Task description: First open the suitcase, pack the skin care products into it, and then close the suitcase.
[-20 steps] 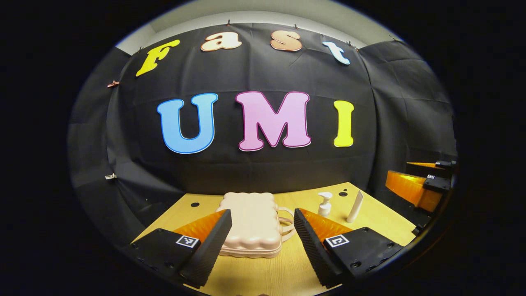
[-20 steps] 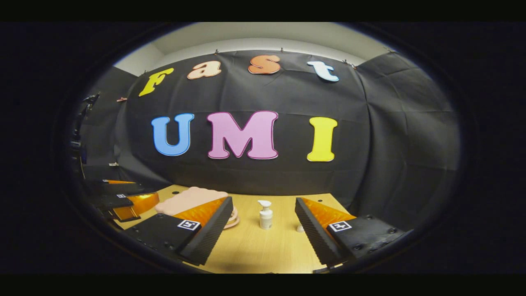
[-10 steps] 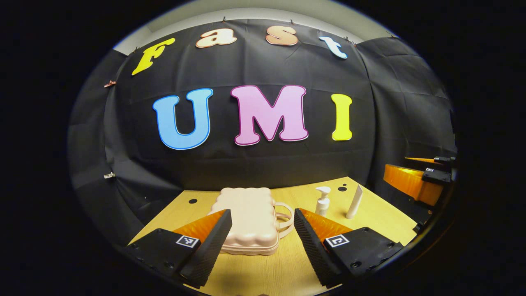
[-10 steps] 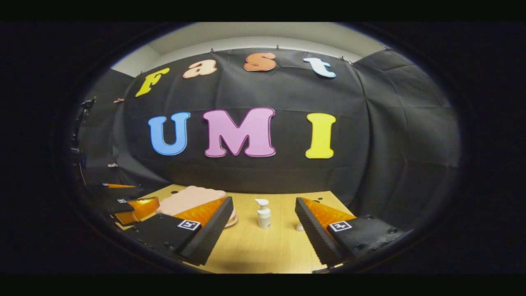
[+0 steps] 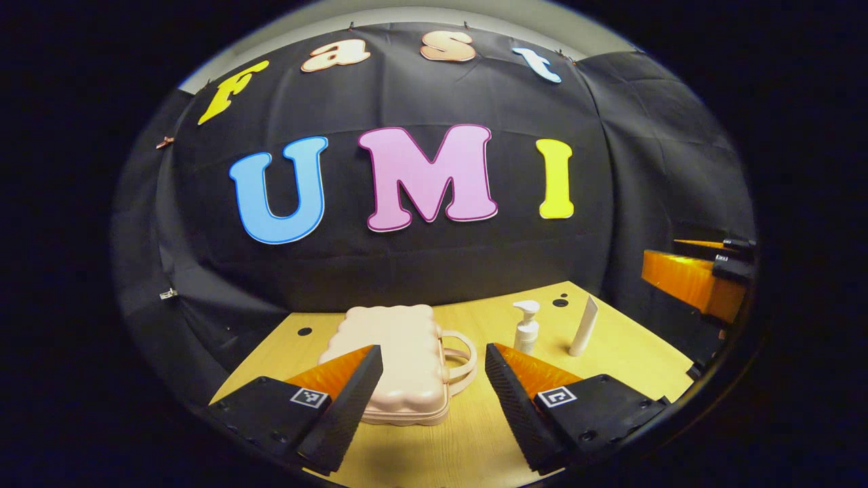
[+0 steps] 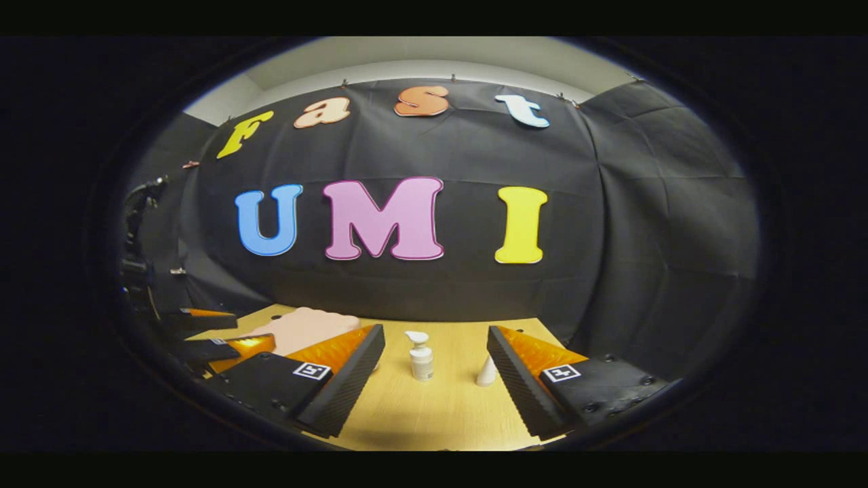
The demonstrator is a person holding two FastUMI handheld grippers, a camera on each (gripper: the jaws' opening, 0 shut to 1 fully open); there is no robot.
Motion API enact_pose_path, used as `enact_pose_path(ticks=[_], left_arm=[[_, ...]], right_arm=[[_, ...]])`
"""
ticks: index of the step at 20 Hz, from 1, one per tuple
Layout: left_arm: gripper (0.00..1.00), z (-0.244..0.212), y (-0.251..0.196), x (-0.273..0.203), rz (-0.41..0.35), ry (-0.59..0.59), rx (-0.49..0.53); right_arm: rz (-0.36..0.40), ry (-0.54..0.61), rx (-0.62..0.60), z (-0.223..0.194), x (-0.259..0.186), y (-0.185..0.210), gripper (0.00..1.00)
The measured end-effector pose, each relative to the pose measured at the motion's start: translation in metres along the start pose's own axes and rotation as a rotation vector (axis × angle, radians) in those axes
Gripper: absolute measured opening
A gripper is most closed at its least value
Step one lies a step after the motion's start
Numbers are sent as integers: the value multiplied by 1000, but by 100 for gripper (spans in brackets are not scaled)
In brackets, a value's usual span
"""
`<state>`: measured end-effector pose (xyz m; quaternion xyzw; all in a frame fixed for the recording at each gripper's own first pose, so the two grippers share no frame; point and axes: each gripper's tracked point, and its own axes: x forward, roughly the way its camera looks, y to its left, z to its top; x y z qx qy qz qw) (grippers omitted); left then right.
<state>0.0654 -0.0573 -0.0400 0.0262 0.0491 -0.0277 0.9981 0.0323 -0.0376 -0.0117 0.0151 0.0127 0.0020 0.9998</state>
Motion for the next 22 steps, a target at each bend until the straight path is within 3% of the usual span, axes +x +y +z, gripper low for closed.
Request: enact_pose_path(ticks=[6,10,12,15,18,21,22], left_arm=[[95,-19,-52,95,-83,51,57],[94,-54,-71,161,-95,142,54],[93,-76,-73,189,-83,192,51],[82,-99,-71,220,-52,258,78],[81,-126,-66,238,2,341,105],[78,-144,-63,249,43,401,134],[70,-145,-61,251,50,406,131]], right_arm=[[18,16,-60,-7,10,-15,97],[33,54,-85,-20,30,-27,97],[21,72,-91,-28,38,-37,97],[18,106,-104,-46,49,-45,98],[29,130,-161,-60,59,-50,97],[22,155,-115,-64,64,-51,97],[17,164,-105,-66,66,-51,98]])
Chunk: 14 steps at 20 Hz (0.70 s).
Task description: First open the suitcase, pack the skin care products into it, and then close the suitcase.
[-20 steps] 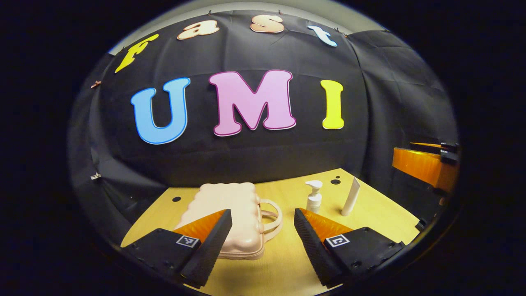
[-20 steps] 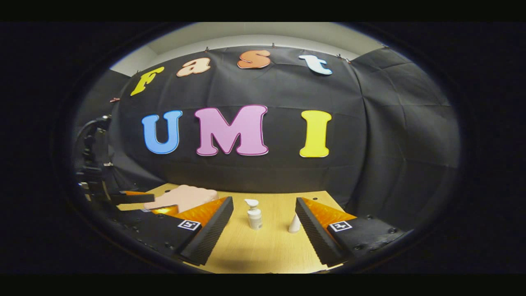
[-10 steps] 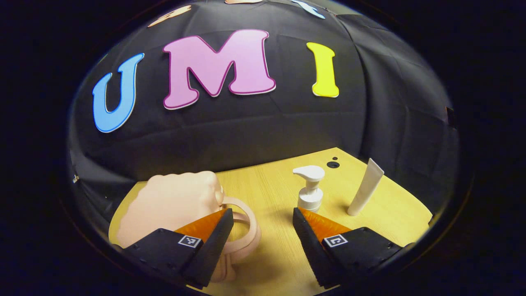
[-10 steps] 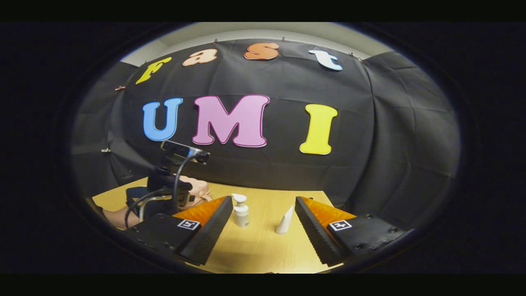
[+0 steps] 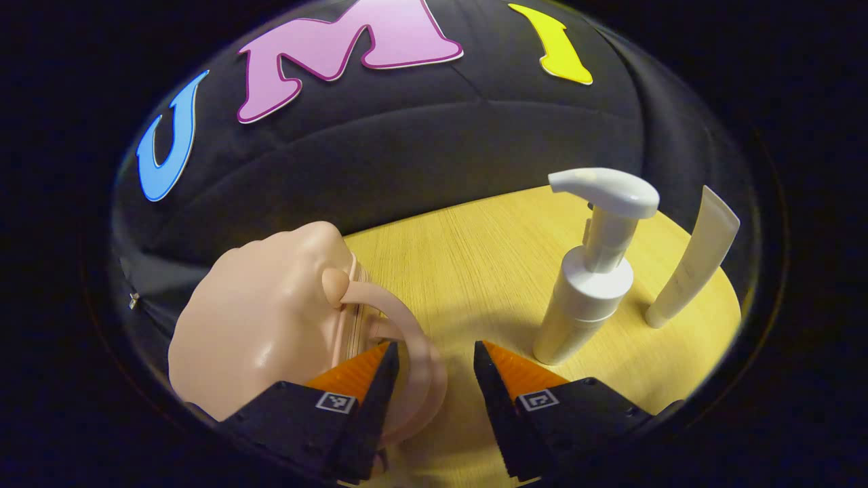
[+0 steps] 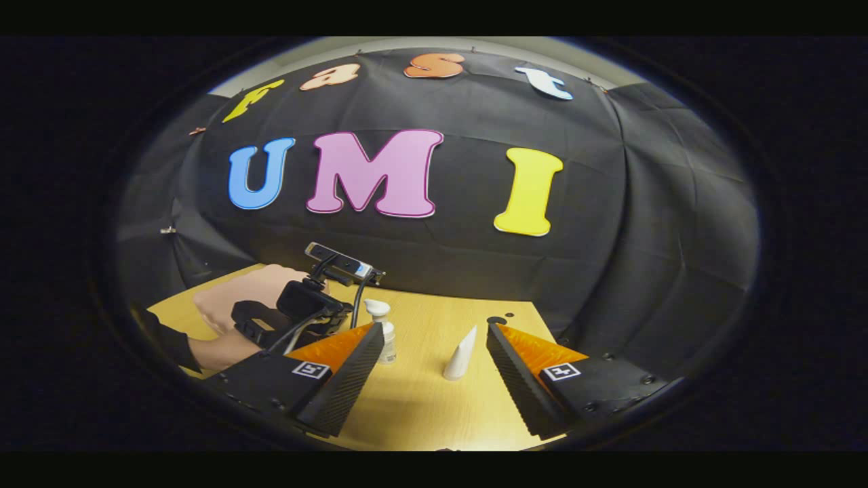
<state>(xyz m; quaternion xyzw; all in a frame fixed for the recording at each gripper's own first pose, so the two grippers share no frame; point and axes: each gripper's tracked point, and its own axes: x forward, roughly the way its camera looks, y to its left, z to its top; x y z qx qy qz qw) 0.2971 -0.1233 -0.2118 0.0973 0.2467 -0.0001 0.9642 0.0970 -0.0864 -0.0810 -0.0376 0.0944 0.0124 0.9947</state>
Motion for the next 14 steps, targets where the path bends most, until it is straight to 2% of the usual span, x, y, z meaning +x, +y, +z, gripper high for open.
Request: enact_pose_path(ticks=[1,2,3,5,10,14], left_arm=[[60,-2,2,5,10,16,-6],[56,-4,5,7,26,27,-11],[45,-6,11,11,42,36,-23],[26,-6,9,11,12,35,-74],[17,22,8,-9,-72,-13,-139],[14,61,38,-48,-81,-23,-251]], right_arm=[[-5,5,4,-1,1,0,98],[-10,7,5,-1,1,-2,98],[-13,9,9,-1,1,-3,98],[-18,16,10,-3,2,-5,98],[-21,34,4,-5,5,-6,97],[-8,16,-6,4,9,1,98]])
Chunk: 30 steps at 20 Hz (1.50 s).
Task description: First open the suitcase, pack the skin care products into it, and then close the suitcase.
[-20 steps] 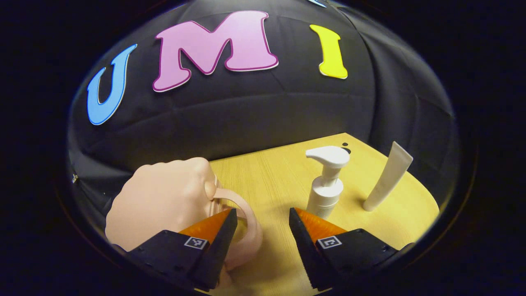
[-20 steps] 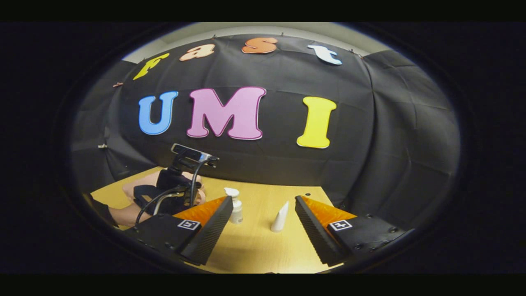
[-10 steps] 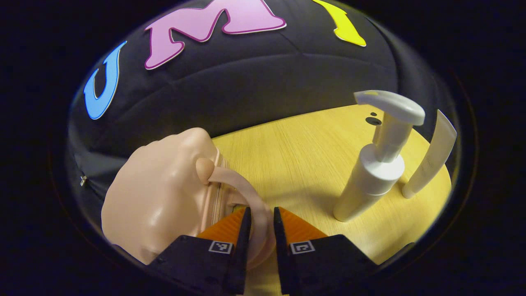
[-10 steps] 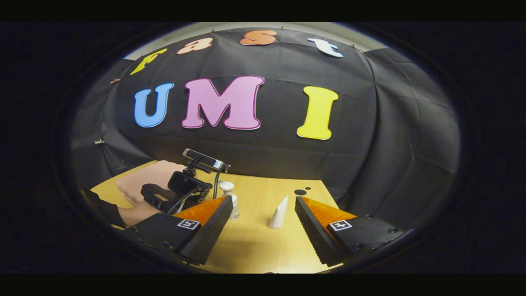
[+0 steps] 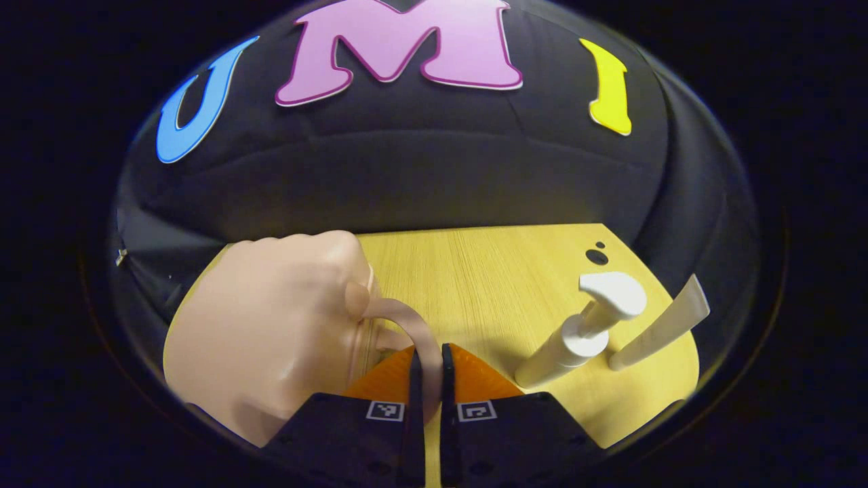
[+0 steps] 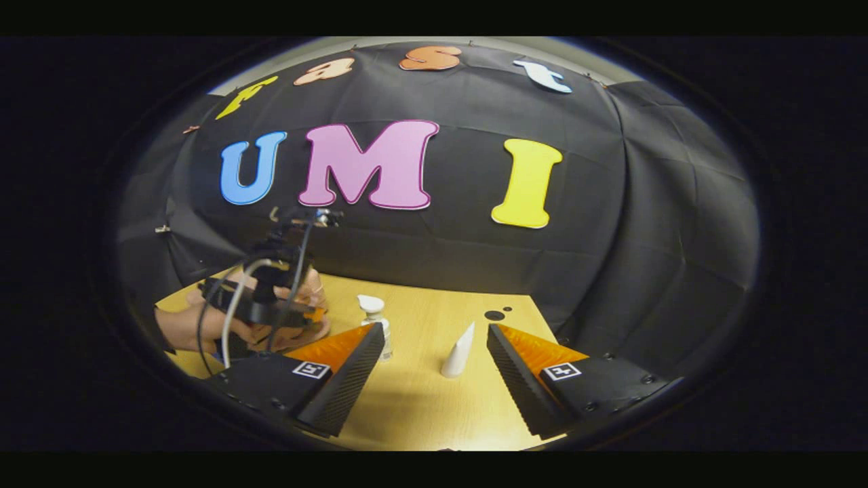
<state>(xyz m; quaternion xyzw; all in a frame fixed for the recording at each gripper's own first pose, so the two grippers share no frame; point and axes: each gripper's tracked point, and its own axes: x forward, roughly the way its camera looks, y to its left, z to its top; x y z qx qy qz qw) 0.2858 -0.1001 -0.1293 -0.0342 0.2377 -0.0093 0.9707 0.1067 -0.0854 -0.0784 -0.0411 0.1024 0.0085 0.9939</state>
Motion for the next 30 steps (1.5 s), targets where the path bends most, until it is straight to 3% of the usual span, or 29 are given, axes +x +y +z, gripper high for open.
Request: enact_pose_path(ticks=[3,4,7,10,11,12,16,21,26,29,30], left_arm=[[17,37,18,-33,-5,-2,-27],[13,52,26,-43,-5,-9,-40],[13,91,64,-76,-4,-25,-78],[13,125,123,-106,61,-53,28],[17,134,145,-114,90,-55,73],[13,141,167,-123,108,-56,106],[11,157,257,-139,182,-62,152],[11,148,368,-120,280,-56,223],[11,94,478,-56,336,8,359],[11,38,537,-1,347,72,285],[11,20,548,17,317,82,239]], right_arm=[[4,-31,1,13,3,6,97],[7,-43,4,18,3,9,98],[28,-68,12,28,3,18,97],[35,-77,16,32,1,24,97],[40,-75,18,32,-1,27,97],[43,-69,12,30,-1,30,97],[48,-40,-7,24,-6,39,97],[28,21,4,18,-7,45,97],[-38,86,1,5,2,41,98],[-64,99,-42,-6,8,42,98],[-71,107,-62,-12,9,43,98]])
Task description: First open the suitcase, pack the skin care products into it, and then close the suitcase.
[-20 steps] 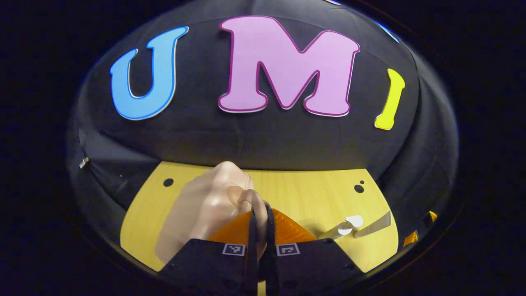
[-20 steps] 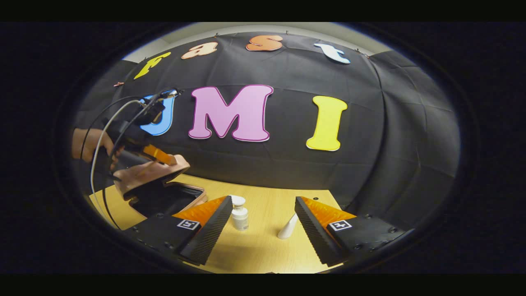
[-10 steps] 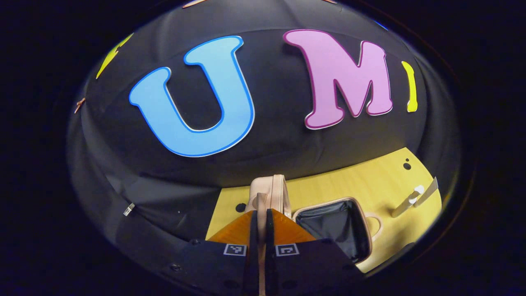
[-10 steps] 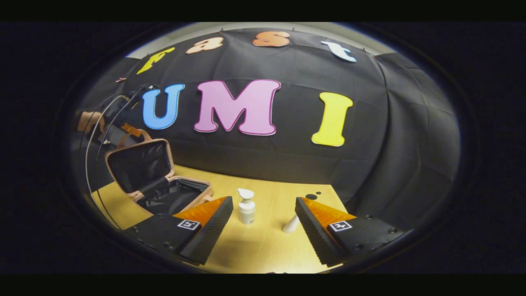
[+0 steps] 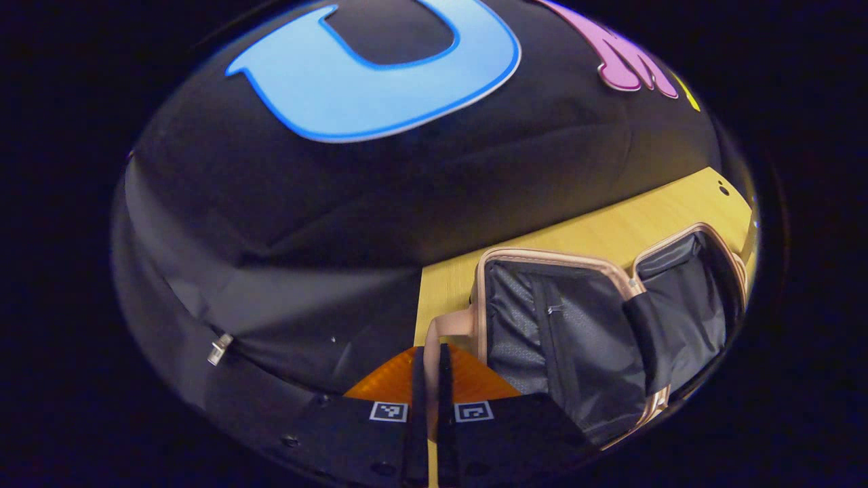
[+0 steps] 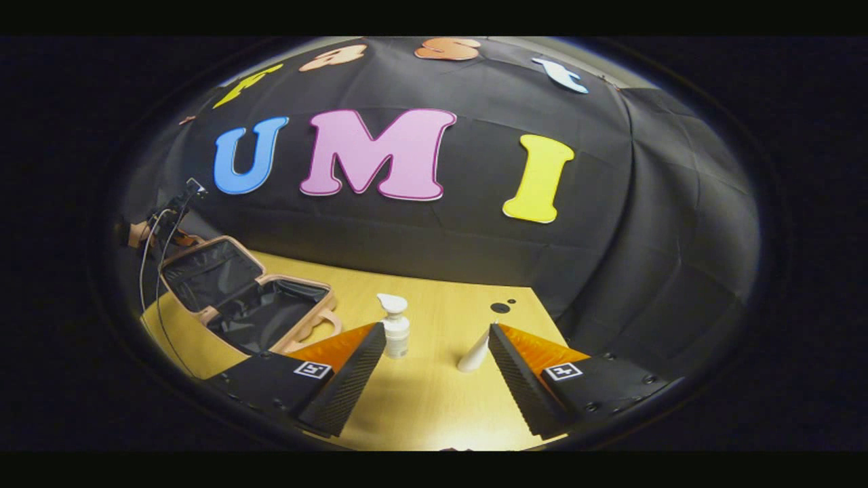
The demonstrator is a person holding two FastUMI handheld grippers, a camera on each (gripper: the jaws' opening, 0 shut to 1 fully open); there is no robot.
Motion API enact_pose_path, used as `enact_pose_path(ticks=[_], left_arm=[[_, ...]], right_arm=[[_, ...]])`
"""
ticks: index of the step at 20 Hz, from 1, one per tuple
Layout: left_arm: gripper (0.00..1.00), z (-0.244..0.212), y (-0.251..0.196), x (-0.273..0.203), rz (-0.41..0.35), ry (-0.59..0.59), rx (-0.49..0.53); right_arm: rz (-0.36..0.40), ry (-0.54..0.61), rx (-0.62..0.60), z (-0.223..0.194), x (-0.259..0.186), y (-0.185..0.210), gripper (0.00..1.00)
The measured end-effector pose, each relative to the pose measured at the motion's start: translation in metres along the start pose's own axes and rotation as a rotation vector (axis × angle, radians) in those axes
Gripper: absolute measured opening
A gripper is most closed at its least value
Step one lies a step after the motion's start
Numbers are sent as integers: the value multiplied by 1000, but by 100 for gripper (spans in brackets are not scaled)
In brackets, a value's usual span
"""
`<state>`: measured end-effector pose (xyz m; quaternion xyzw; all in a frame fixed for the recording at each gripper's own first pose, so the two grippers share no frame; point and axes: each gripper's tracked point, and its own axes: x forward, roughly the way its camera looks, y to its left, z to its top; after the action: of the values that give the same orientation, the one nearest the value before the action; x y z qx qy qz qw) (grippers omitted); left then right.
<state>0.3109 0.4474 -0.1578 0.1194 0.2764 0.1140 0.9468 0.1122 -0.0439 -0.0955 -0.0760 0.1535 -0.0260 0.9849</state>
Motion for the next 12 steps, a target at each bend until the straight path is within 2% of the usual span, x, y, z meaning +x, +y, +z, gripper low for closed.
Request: enact_pose_path(ticks=[3,5,6,7,8,9,10,11,12], left_arm=[[11,-49,0,36,-59,55,-111],[11,-71,-6,55,-62,116,-153],[11,-74,-1,60,-26,124,-150],[19,-77,3,65,-4,121,-156],[18,-78,11,63,41,126,-147],[28,-79,18,55,77,125,-141],[31,-71,26,47,107,108,-139],[49,-61,33,35,134,83,-145],[62,-49,37,22,148,45,-152]], right_arm=[[-11,25,-11,-16,10,1,98],[-19,70,14,-29,19,4,97],[-27,73,19,-32,20,5,98],[-40,73,13,-33,20,1,98],[-48,64,3,-32,20,-3,98],[-55,53,-5,-30,20,-6,97],[-58,48,-5,-29,19,-10,97],[-57,49,0,-29,20,-13,97],[-58,52,9,-30,21,-16,98]])
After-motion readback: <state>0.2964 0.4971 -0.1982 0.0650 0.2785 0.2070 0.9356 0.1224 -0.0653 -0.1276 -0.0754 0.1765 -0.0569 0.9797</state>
